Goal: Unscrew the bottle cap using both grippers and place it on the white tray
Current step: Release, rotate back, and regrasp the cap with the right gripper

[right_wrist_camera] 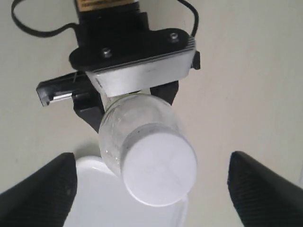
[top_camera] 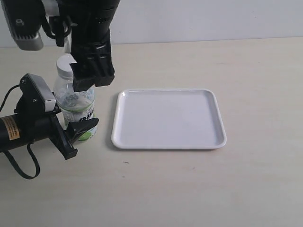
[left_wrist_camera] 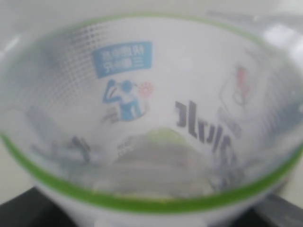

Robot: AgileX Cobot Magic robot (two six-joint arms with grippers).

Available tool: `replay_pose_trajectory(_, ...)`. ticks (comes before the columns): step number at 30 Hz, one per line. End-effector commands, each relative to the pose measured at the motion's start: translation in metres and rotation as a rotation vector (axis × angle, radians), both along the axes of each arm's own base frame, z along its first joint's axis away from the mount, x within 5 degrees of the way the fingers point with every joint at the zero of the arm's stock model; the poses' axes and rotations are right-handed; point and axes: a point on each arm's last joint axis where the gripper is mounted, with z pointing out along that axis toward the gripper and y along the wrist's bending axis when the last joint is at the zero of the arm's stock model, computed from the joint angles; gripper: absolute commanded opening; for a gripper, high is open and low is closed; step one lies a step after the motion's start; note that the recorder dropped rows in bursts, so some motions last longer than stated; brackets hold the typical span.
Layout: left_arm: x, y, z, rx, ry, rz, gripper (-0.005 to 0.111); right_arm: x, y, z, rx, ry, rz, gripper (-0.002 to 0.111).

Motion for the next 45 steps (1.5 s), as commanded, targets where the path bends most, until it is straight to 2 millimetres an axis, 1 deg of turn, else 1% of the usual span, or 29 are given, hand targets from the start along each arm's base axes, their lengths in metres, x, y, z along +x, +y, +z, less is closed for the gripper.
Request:
replay_pose_trajectory(1, 0.001, -0.002, 0.008, -0.04, -0.044, -0.005, 0.0, 0.0, 0.001, 0.003, 0.115, 0.164, -0.348, 0.082)
replay_pose_trajectory(3, 0.001, -0.002, 0.008, -0.038, -0.044, -0.01, 0.0, 0.0, 0.001, 0.003, 0.158, 0.241, -0.503, 0.082)
replay_pose_trajectory(6, 0.001, -0.002, 0.008, -0.038, -0.044, -0.01, 0.0, 0.0, 0.001, 0.003, 0.189, 0.296, -0.618, 0.082)
replay_pose_trajectory(15, 0.001, -0.002, 0.008, -0.038, -0.044, -0.01, 0.0, 0.002, 0.003, 0.004, 0.286, 0.407, -0.866, 0.082)
replay_pose_trajectory(18, 0.001, -0.002, 0.008, -0.038, -0.044, -0.01, 0.0, 0.003, 0.003, 0.005, 0.322, 0.429, -0.922, 0.082)
replay_pose_trajectory(22, 0.001, -0.002, 0.008, -0.038, -0.044, -0.012, 0.0, 0.003, 0.003, 0.005, 0.322, 0.44, -0.942, 0.08)
replay_pose_trajectory(28, 0.001, -0.002, 0.008, -0.038, -0.044, -0.012, 0.0, 0.006, 0.006, -0.006, 0.294, 0.451, -0.949, 0.079)
replay_pose_trajectory(39, 0.001, -0.002, 0.008, -0.038, -0.044, -0.012, 0.0, 0.004, 0.004, -0.008, 0.256, 0.46, -0.953, 0.069)
replay_pose_trajectory(45, 0.001, -0.002, 0.008, -0.038, -0.044, -0.012, 0.0, 0.004, 0.003, -0.007, 0.259, 0.457, -0.952, 0.068)
